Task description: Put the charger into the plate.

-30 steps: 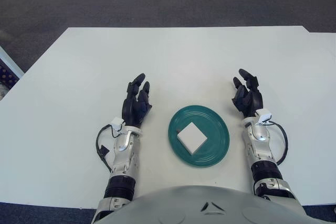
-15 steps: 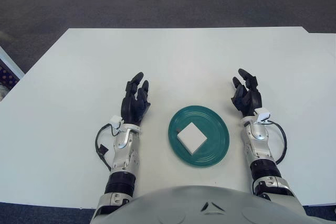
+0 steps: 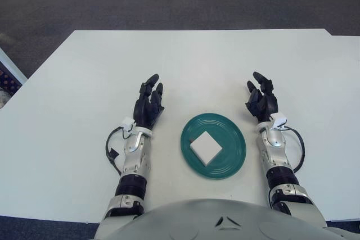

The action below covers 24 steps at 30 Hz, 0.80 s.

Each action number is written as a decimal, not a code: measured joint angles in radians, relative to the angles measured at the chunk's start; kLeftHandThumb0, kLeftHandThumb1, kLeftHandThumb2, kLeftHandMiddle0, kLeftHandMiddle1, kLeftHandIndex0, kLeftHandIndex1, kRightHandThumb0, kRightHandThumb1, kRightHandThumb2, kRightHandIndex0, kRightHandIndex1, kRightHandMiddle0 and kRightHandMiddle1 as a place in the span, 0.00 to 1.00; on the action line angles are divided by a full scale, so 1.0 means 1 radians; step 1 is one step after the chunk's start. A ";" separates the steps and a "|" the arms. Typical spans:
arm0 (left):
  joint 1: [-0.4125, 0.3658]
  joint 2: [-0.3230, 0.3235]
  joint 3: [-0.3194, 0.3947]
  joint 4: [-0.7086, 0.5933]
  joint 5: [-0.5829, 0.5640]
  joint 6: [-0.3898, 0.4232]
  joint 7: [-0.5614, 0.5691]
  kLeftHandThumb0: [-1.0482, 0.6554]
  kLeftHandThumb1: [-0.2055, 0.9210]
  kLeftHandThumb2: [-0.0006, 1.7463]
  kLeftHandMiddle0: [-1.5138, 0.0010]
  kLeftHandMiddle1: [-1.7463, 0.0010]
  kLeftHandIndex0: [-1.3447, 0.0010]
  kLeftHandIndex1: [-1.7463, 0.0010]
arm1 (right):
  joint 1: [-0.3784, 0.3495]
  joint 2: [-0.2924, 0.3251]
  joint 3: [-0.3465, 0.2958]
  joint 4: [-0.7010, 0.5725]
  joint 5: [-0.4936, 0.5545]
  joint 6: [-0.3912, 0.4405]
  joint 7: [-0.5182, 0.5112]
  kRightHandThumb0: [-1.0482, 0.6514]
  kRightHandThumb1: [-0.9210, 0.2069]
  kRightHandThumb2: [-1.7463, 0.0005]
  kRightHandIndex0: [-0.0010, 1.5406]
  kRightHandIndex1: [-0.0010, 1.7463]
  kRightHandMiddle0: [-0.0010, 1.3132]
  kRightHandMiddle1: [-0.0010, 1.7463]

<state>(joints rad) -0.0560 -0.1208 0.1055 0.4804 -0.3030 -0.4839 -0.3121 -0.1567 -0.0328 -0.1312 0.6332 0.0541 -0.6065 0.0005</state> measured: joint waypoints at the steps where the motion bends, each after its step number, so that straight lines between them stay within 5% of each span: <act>1: 0.000 0.000 0.000 0.000 0.002 -0.009 -0.004 0.08 1.00 0.48 0.89 1.00 1.00 0.71 | 0.001 0.000 0.001 -0.001 -0.001 -0.004 0.001 0.16 0.00 0.51 0.14 0.00 0.00 0.28; 12: 0.001 0.000 0.000 0.001 0.031 -0.146 -0.022 0.06 1.00 0.49 0.88 0.99 1.00 0.69 | 0.024 0.002 0.008 -0.045 -0.021 -0.064 -0.015 0.16 0.00 0.53 0.10 0.00 0.00 0.25; 24: 0.001 0.001 -0.012 0.016 0.193 -0.299 0.112 0.04 1.00 0.53 0.86 0.99 1.00 0.72 | 0.074 0.012 0.033 -0.120 -0.033 -0.072 -0.033 0.15 0.00 0.52 0.07 0.00 0.00 0.22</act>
<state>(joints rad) -0.0551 -0.1201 0.0934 0.4965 -0.1096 -0.7831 -0.2006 -0.0823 -0.0212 -0.0983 0.5128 0.0210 -0.6787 -0.0323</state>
